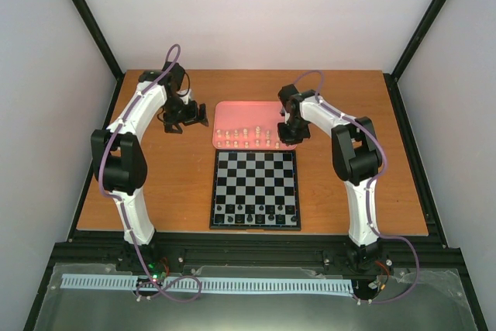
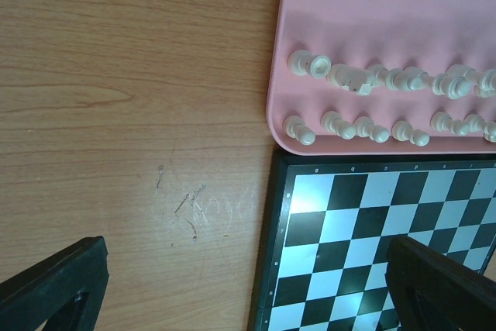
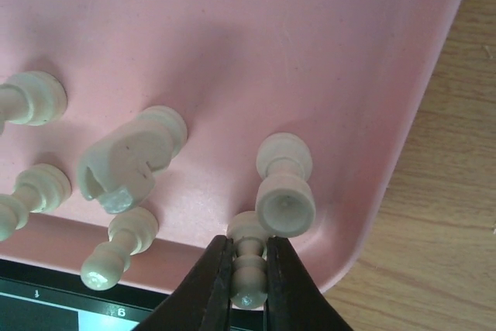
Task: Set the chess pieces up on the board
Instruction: Pick up the chess piece from the storage box, then place the chess piece on the chessboard.
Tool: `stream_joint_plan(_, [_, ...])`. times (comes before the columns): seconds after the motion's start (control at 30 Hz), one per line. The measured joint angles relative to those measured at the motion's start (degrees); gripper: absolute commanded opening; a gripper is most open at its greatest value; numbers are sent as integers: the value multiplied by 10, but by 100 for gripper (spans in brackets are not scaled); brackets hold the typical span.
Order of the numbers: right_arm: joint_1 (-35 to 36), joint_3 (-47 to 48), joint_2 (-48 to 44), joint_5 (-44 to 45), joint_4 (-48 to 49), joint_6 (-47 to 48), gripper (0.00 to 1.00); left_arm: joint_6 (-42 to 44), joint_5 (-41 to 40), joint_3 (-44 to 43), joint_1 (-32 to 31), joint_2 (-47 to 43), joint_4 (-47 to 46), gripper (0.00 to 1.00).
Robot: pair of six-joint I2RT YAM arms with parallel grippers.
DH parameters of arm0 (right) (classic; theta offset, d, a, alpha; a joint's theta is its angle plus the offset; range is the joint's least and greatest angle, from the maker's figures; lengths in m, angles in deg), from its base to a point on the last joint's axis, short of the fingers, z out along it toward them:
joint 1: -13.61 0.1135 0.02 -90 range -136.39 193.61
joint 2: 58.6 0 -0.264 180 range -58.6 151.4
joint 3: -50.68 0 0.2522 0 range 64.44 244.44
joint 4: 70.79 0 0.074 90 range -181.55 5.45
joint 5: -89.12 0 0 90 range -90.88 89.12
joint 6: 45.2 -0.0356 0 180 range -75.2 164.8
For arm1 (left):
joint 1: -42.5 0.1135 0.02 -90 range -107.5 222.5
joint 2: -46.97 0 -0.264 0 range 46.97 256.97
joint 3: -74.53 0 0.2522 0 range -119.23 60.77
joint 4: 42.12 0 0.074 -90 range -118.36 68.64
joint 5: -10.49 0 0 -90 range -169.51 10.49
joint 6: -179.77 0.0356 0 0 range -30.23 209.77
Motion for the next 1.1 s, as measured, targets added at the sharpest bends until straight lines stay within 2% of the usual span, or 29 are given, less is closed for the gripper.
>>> stream_joint_plan(0.3, [0, 13, -4, 0, -25, 1, 3, 0, -2, 0, 0, 0, 0, 100])
stream_joint_plan(0.47, [6, 8, -50, 4, -56, 1, 3, 0, -2, 0, 0, 0, 0, 100])
stream_joint_plan(0.73, [35, -90, -167, 2, -77, 9, 3, 0, -2, 0, 0, 4, 0, 100])
stream_joint_plan(0.87, [50, -169, -169, -8, -68, 5, 3, 0, -2, 0, 0, 9, 1, 100])
stream_joint_plan(1.1, [67, -171, -160, -10, -37, -4, 3, 0, -2, 0, 0, 9, 1, 100])
